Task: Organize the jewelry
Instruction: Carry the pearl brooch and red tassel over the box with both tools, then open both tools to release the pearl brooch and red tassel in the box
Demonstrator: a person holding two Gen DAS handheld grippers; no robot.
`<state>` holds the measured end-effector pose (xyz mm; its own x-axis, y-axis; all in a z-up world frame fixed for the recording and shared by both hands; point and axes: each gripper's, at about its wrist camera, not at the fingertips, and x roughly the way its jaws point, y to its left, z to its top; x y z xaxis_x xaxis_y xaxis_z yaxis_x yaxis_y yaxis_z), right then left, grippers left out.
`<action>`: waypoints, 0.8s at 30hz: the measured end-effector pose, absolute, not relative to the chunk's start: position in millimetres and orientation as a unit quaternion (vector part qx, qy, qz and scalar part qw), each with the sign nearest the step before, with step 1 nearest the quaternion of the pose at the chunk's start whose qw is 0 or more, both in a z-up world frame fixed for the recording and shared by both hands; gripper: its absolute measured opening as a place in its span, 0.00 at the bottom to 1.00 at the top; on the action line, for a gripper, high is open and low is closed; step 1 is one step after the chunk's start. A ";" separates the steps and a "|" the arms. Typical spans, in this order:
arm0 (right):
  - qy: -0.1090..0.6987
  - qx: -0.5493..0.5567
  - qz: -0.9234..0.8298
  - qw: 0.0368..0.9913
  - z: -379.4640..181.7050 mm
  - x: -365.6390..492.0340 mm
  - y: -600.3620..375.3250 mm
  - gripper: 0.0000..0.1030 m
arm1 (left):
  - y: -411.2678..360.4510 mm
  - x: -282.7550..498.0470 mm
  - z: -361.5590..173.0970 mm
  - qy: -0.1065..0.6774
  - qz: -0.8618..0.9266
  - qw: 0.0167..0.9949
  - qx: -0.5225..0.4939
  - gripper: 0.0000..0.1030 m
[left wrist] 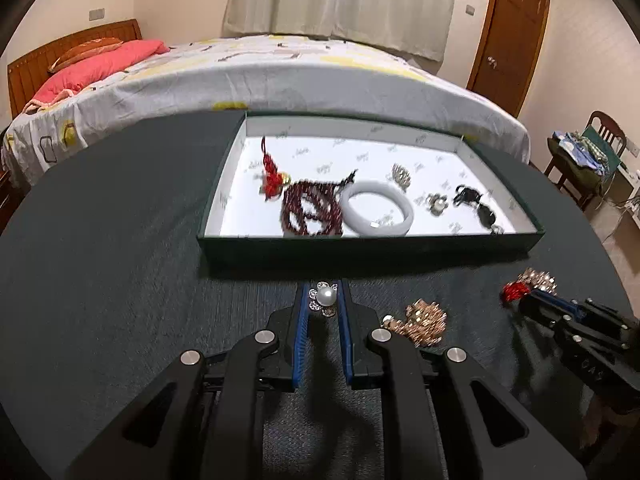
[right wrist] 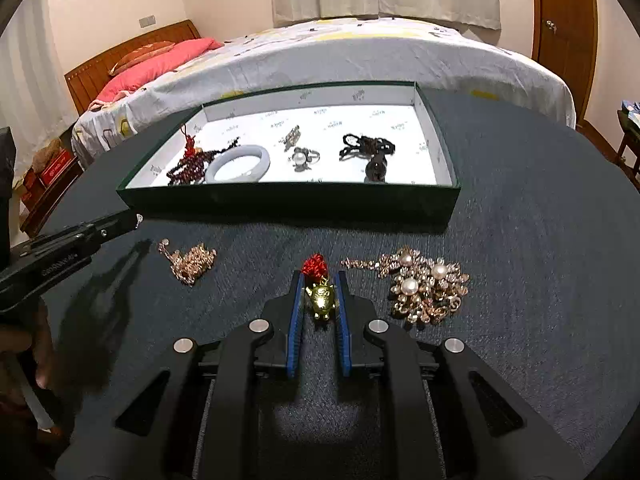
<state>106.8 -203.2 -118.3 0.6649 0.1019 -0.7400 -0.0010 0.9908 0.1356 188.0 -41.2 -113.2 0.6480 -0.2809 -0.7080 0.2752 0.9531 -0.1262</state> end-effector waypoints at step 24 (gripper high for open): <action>0.318 0.054 0.024 0.946 -63.3 211.9 -210.8 0.15 | -80.6 292.9 -73.4 0.330 -0.179 0.927 -0.004 0.15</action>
